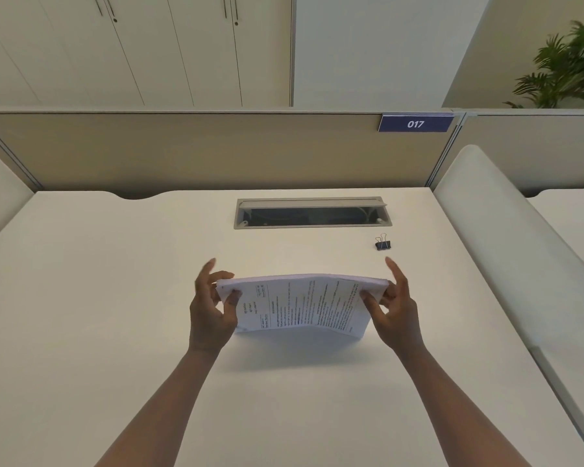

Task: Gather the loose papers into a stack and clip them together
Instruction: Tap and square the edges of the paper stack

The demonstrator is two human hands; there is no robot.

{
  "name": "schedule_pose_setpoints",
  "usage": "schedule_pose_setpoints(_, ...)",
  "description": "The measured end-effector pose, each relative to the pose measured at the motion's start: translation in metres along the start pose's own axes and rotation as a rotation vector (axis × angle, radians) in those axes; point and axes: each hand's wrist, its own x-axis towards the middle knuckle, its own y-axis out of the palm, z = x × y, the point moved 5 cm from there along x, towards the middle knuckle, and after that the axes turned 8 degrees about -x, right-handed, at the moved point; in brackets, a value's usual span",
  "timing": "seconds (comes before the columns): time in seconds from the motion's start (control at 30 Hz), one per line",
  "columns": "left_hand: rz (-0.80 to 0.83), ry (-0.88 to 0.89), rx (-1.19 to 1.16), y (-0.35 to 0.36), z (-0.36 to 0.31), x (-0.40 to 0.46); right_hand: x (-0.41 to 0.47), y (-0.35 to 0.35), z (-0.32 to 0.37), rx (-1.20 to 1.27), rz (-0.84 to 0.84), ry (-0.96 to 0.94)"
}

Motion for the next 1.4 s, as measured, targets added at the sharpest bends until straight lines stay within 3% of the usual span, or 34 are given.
schedule_pose_setpoints(0.1,0.041,-0.273,-0.164,0.002,0.019,0.000,0.002,0.010,-0.017,0.158,0.190,0.170)
schedule_pose_setpoints(0.2,0.198,-0.445,-0.211,0.014,0.037,0.000,0.006,0.025,-0.031,0.196,0.349,0.206)
schedule_pose_setpoints(0.4,0.225,-0.670,-0.252,0.025,0.065,-0.014,-0.004,0.051,-0.048,0.299,0.425,0.393)
schedule_pose_setpoints(0.73,0.135,-0.755,-0.108,0.030,0.073,-0.027,-0.011,0.058,-0.055,0.283,0.377,0.449)
schedule_pose_setpoints(0.97,0.134,-0.708,-0.195,0.029,0.058,-0.022,-0.004,0.043,-0.049,0.315,0.328,0.453)
schedule_pose_setpoints(1.4,0.174,-0.691,0.146,0.023,0.028,0.018,0.010,0.037,-0.036,0.197,0.368,0.381)
